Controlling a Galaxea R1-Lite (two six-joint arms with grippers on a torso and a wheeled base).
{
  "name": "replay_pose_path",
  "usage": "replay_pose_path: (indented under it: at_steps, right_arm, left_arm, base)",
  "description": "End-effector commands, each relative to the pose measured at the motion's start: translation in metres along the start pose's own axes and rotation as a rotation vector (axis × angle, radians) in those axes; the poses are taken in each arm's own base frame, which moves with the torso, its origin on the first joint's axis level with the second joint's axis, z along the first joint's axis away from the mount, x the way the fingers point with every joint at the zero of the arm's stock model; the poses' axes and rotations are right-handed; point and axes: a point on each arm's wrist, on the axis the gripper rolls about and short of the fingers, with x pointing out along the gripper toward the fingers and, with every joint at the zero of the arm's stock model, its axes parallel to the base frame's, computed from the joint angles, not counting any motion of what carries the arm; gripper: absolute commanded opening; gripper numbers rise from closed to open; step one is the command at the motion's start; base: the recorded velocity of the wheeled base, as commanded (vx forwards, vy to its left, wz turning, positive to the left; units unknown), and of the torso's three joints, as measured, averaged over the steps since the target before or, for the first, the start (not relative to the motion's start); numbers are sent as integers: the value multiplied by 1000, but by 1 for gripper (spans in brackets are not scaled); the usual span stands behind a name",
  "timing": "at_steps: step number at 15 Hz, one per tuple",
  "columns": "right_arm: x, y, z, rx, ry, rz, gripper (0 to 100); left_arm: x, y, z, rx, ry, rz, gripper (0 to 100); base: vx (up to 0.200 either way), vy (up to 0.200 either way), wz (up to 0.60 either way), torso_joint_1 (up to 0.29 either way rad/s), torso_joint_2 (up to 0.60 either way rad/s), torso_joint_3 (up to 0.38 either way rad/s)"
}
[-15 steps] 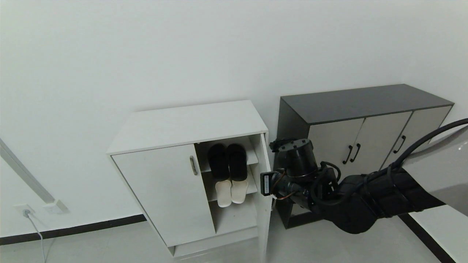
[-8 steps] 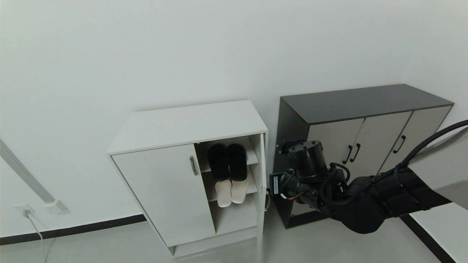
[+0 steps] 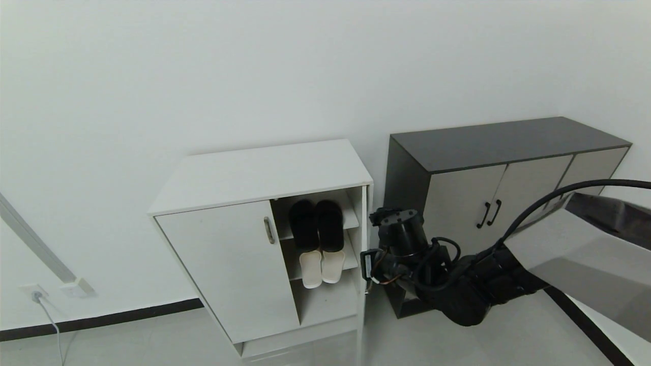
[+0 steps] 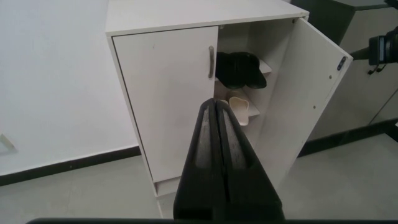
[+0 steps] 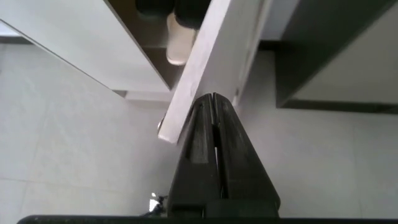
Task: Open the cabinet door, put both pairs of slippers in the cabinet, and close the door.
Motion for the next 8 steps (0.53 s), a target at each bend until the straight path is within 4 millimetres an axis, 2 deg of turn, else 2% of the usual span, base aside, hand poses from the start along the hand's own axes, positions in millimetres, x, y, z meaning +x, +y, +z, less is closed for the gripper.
replay_pose_path:
  at_steps: [1,4,8]
  right_arm:
    - [3,9,4,2,-21,19,0]
    - [-6,14,18,-13,-94,45,0]
    - [-20,1,25,-107,-206,43,0]
  left_arm:
    - [0,0,0,0,1,0,0]
    - [0,0,0,0,1,0,0]
    - [0,0,0,0,1,0,0]
  base:
    - [0,0,0,0,0,0]
    - [0,0,0,0,0,0]
    - [0,0,0,0,0,0]
